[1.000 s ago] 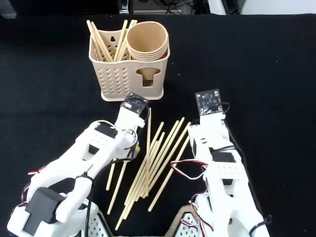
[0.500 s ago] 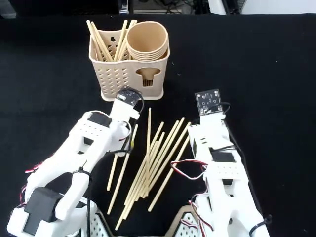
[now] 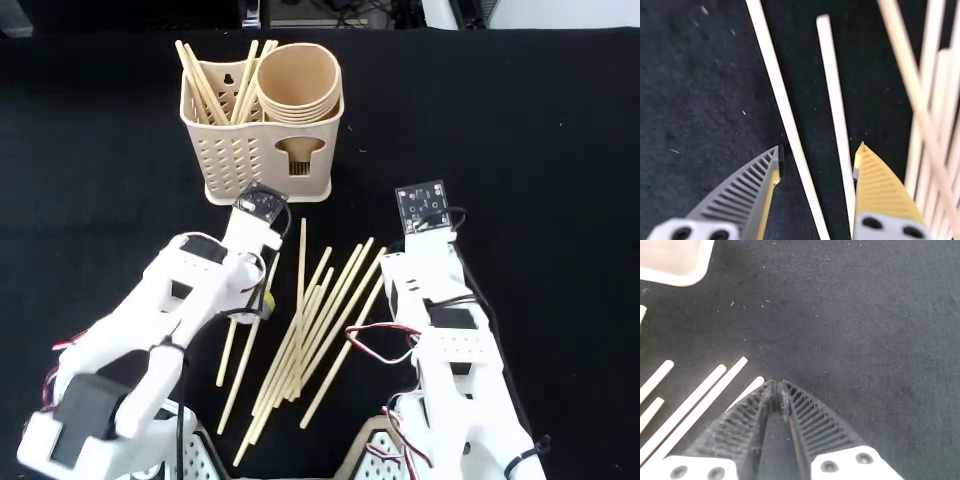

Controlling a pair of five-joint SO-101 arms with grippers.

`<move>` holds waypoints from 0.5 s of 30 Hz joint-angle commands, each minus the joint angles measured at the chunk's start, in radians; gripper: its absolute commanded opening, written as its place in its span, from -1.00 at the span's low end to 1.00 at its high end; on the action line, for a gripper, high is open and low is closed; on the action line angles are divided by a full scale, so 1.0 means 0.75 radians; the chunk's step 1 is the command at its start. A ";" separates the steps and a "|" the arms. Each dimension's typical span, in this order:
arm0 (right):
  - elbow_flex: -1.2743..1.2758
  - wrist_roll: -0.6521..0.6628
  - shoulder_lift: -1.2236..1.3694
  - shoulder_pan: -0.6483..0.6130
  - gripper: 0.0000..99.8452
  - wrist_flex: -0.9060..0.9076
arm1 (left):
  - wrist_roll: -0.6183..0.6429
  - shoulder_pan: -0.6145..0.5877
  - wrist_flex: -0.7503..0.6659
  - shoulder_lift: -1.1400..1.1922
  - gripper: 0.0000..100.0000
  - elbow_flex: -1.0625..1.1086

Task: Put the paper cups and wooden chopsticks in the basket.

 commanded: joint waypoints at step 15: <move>-0.005 0.000 -0.028 -0.010 -0.95 -0.027 | -0.014 0.157 0.074 0.198 -0.78 -0.187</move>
